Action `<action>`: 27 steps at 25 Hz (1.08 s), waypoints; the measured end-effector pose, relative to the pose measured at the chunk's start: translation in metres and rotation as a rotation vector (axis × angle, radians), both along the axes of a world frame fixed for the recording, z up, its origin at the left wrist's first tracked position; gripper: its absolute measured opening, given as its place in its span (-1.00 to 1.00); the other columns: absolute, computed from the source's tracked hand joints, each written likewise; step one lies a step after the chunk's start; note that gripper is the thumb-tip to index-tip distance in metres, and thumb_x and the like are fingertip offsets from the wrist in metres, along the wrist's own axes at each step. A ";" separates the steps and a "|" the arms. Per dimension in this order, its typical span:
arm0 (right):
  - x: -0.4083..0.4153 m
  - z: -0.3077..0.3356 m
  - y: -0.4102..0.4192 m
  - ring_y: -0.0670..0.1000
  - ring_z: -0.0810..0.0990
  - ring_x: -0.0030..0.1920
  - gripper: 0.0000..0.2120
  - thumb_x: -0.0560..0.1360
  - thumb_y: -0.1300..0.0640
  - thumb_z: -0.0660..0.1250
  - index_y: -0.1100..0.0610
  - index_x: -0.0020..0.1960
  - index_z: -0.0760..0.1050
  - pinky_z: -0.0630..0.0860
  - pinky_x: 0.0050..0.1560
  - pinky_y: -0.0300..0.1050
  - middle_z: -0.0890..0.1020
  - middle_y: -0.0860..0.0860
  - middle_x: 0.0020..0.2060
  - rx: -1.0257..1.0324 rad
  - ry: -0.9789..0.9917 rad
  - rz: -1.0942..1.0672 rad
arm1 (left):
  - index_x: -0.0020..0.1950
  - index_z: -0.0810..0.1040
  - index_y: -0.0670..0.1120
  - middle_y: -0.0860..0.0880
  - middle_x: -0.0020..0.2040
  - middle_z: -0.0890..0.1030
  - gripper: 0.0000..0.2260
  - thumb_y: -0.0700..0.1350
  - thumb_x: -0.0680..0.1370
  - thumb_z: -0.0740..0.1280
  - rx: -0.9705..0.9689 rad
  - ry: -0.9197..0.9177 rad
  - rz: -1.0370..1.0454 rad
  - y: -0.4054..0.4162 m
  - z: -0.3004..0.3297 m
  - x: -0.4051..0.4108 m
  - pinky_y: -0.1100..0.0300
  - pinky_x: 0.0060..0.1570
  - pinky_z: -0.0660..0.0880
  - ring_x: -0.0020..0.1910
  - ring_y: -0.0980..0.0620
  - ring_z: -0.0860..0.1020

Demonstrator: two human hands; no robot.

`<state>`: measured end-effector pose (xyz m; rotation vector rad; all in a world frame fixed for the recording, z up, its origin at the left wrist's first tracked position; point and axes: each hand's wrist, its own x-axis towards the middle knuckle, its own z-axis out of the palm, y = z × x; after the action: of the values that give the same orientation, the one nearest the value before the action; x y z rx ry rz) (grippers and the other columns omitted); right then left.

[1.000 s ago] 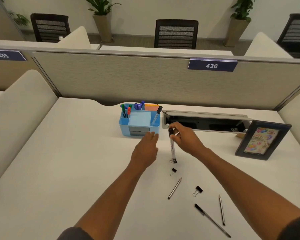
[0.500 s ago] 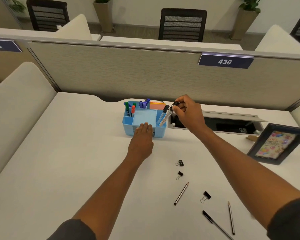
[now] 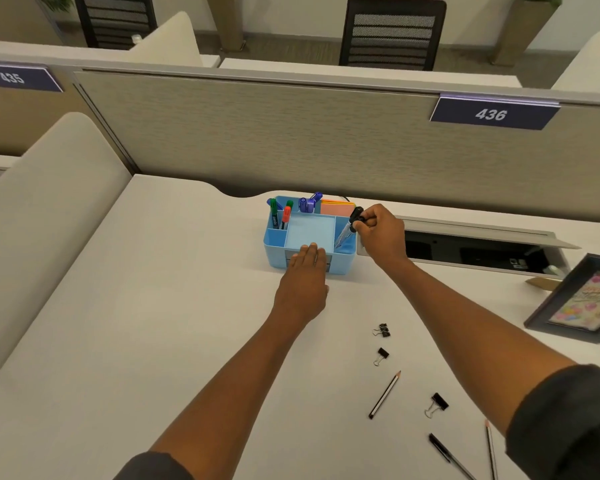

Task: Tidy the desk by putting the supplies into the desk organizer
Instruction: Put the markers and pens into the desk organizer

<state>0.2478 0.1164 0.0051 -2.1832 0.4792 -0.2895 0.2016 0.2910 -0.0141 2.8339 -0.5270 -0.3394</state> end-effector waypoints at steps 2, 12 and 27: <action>0.002 -0.003 0.000 0.05 0.64 0.00 -0.87 0.52 0.15 0.38 0.20 -0.05 0.48 0.47 -0.29 -0.31 0.66 0.11 -0.11 0.035 -0.006 -0.020 | 0.58 -0.07 -0.07 -0.04 0.60 -0.06 -0.30 -0.02 0.60 0.29 -0.006 0.004 0.007 -0.001 0.001 0.001 0.04 0.49 0.02 0.57 -0.04 -0.08; 0.012 -0.014 -0.009 0.07 0.63 -0.02 -0.91 0.54 0.12 0.35 0.10 -0.04 0.45 0.55 -0.26 -0.18 0.64 0.09 -0.10 0.046 0.093 -0.056 | 0.58 -0.06 -0.06 -0.04 0.60 -0.05 -0.30 0.01 0.59 0.30 0.007 0.014 0.025 -0.004 0.000 -0.001 0.03 0.47 0.08 0.57 -0.04 -0.07; -0.094 0.005 -0.063 -0.08 0.57 -0.03 -0.80 0.56 0.10 0.30 0.06 0.18 0.52 0.54 -0.01 -0.18 0.63 -0.05 0.02 -0.370 0.096 0.357 | 0.51 0.26 -0.01 -0.02 0.47 0.36 -0.54 -0.04 0.62 0.25 -0.212 -0.128 -0.015 -0.032 0.013 -0.046 0.10 0.39 0.29 0.42 -0.01 0.34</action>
<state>0.1535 0.0533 0.0100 -2.6001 0.0819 -0.0806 0.1557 0.2587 -0.0009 2.6584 -0.5733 -0.0972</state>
